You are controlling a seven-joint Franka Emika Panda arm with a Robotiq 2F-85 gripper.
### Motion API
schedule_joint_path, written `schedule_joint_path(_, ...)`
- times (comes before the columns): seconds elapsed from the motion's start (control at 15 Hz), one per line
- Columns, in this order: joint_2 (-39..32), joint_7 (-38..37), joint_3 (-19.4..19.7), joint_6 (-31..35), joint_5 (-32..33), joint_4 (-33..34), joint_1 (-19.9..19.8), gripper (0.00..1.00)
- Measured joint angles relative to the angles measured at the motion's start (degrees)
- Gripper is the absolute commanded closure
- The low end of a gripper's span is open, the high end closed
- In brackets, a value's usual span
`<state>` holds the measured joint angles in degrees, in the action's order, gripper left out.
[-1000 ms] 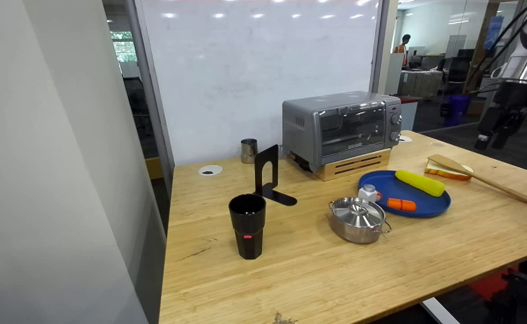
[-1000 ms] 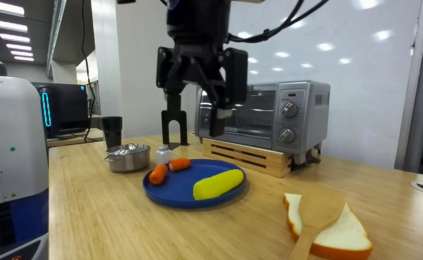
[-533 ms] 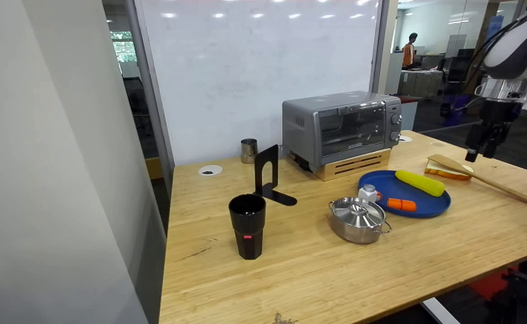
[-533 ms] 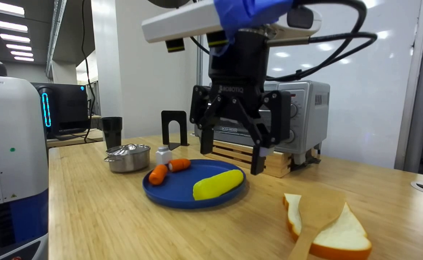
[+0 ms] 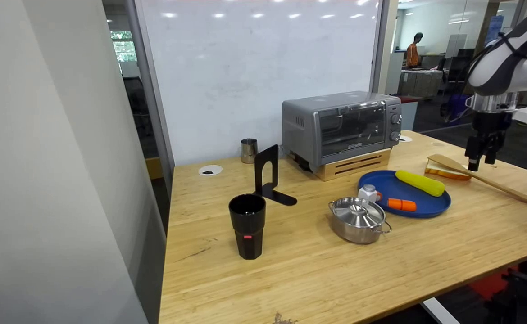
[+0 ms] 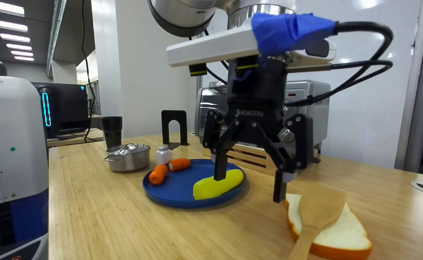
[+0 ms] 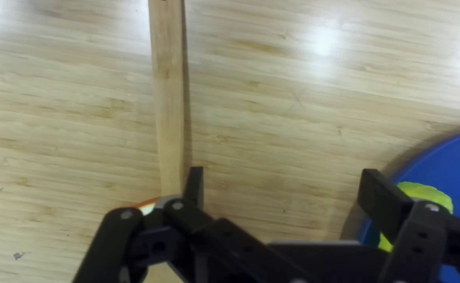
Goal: Put the slice of bread on the plate
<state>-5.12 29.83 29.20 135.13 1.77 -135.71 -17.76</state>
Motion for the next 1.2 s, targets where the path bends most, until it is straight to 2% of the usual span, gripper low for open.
schedule_joint_path(0.47, -0.01, -3.5, -0.28, 0.94, 6.15, -0.6, -3.93, 0.0)
schedule_joint_path(0.87, -1.42, -6.96, -0.43, 6.76, 6.36, -1.68, -4.68, 0.0)
schedule_joint_path(1.2, -3.14, -8.45, -0.9, 8.56, 6.17, -1.66, -4.69, 0.0)
